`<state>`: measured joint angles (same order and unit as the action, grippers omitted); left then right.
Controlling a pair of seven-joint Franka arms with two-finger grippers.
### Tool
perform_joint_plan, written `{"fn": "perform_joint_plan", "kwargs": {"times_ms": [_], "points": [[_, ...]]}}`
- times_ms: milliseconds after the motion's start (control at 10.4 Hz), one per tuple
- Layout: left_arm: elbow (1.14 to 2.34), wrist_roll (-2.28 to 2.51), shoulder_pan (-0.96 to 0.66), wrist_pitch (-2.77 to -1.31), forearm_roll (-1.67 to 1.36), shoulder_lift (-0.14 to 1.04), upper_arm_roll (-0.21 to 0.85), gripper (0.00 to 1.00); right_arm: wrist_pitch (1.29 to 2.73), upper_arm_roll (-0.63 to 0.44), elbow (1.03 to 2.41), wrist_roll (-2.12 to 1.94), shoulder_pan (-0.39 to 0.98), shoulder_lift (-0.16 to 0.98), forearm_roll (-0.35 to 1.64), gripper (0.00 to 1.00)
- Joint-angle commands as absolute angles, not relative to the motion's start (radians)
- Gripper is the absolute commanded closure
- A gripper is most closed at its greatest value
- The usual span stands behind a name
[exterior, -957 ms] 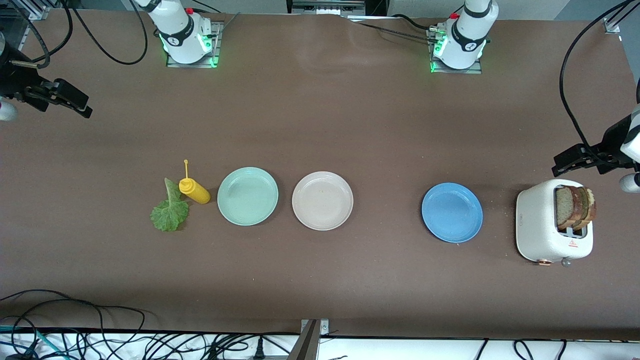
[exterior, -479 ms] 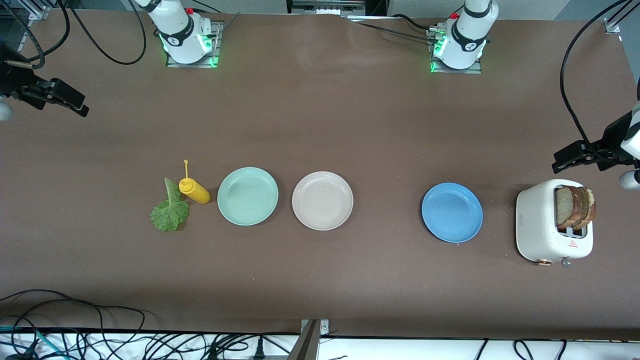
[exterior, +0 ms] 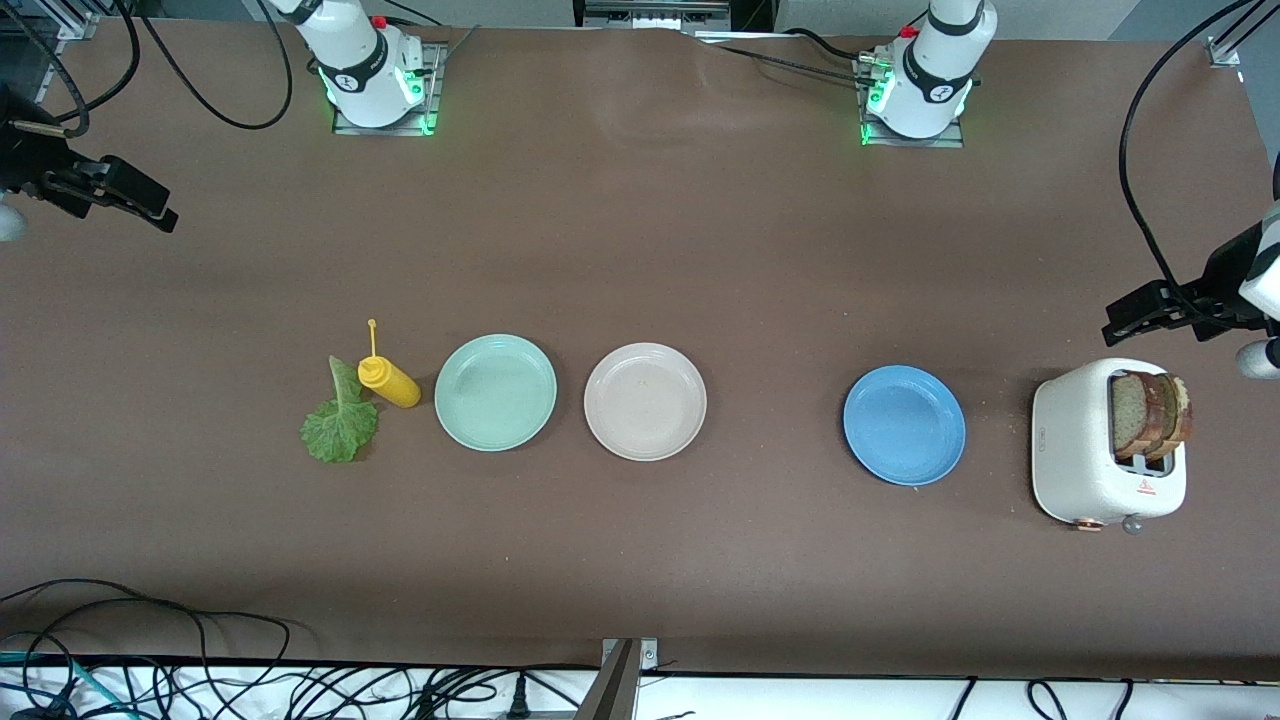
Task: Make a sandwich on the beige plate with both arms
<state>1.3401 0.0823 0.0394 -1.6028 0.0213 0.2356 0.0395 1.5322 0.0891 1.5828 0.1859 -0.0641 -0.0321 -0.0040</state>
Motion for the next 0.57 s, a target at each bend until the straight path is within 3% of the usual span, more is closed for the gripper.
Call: {"fn": "perform_joint_plan", "kwargs": {"times_ms": [0, 479], "points": [[1.348, 0.071, 0.035, -1.595, 0.032, 0.229, 0.040, 0.00, 1.514, 0.083, 1.575, 0.195, -0.060, -0.041, 0.012, 0.00], [1.348, 0.067, 0.037, -1.595, 0.032, 0.232, 0.038, 0.00, 1.508, 0.083, 1.575, 0.195, -0.061, -0.041, 0.012, 0.00]]}}
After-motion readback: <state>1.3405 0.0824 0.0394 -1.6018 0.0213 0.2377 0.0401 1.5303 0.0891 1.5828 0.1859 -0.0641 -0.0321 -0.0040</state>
